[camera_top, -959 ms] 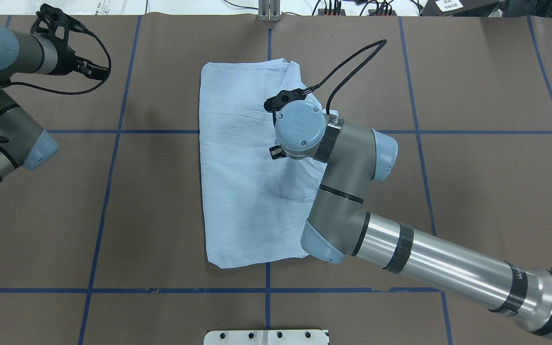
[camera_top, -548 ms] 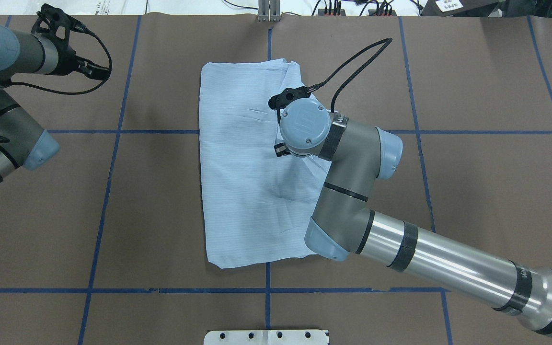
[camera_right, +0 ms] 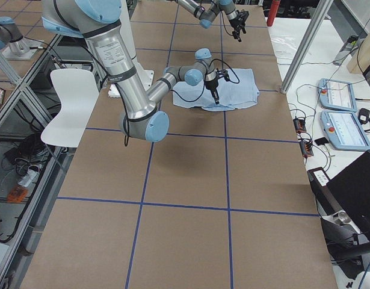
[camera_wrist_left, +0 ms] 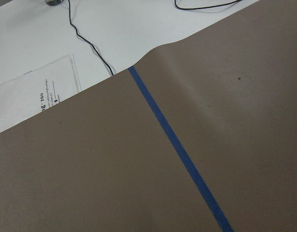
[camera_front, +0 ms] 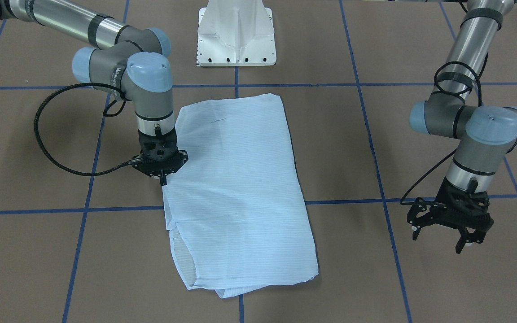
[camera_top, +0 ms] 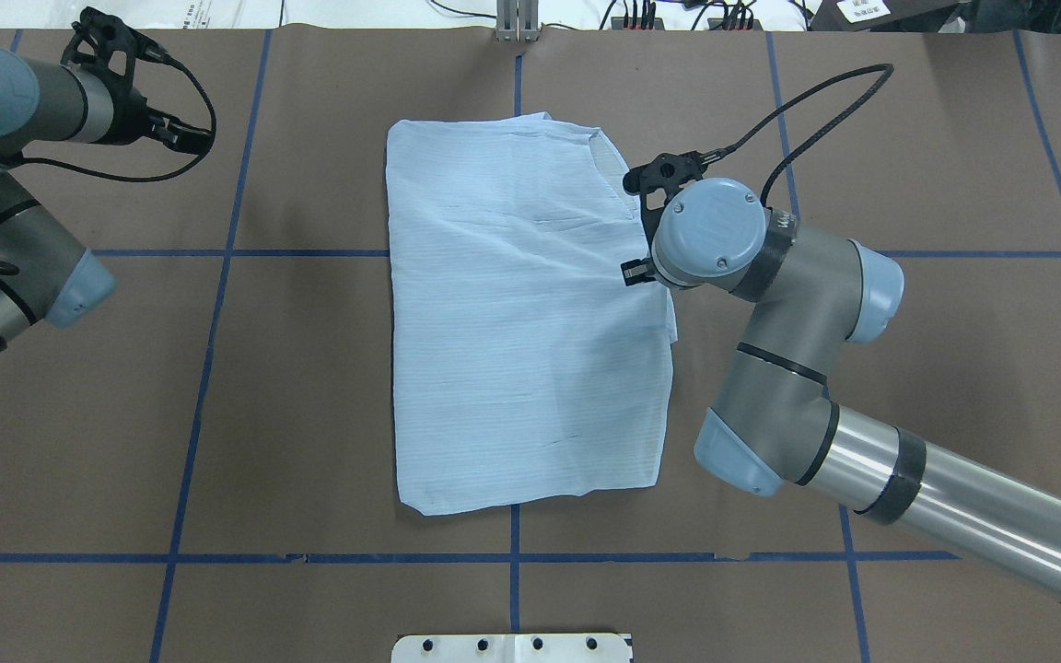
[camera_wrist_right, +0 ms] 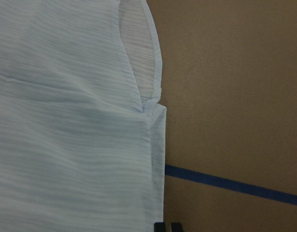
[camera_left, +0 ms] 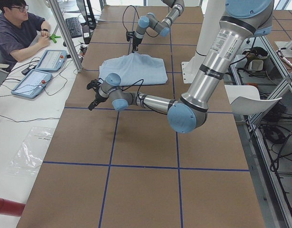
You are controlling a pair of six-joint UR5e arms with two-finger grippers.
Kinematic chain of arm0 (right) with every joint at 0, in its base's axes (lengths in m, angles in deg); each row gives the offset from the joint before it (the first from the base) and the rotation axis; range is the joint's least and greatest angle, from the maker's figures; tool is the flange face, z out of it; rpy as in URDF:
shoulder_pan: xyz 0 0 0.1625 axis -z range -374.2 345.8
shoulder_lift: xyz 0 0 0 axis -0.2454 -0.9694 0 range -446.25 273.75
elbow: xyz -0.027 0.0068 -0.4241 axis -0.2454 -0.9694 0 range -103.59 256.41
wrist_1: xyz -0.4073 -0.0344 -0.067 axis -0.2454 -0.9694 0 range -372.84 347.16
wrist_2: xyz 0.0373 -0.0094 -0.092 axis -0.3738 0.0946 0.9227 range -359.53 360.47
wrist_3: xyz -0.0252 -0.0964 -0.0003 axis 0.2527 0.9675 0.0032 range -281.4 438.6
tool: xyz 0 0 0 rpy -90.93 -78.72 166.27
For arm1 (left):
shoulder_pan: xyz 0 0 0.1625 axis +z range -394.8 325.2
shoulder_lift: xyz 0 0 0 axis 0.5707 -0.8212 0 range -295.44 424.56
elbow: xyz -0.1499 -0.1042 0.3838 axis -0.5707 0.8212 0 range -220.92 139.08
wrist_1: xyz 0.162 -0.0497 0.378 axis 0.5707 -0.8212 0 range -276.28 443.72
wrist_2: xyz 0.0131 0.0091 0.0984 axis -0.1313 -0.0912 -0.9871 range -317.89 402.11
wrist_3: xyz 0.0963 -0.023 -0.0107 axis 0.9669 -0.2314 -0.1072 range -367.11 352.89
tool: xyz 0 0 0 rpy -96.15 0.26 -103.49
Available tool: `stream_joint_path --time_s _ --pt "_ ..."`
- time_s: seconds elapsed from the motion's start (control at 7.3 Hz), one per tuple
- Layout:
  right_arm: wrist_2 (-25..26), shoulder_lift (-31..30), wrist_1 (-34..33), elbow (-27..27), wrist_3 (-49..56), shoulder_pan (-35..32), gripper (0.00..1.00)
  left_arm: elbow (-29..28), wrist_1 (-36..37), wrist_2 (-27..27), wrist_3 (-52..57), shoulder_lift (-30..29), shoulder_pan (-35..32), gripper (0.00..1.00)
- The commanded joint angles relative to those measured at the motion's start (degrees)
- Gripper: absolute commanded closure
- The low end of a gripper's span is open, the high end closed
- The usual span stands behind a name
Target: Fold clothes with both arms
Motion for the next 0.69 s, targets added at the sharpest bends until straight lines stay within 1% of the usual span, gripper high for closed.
stream_joint_path --time_s 0.0,0.14,0.27,0.41,0.55 --pt "-0.49 -0.78 0.15 1.53 -2.55 -0.96 0.00 0.24 0.00 0.50 0.00 0.00 0.02 0.00" --pt "-1.02 -0.77 0.42 3.19 -3.42 -1.93 0.00 1.37 0.35 5.38 -0.09 0.09 0.02 0.00" --pt "-2.50 -0.95 0.50 4.94 -6.56 -2.64 0.00 4.08 0.87 8.82 -4.26 0.18 -0.07 0.00" --pt "-3.04 -1.82 0.51 8.70 -9.12 -2.73 0.00 7.59 2.44 9.38 -11.44 0.00 0.19 0.00" --pt "-3.13 -4.52 0.94 12.65 -12.54 -2.56 0.00 12.84 5.59 9.99 -15.25 1.31 2.80 0.00"
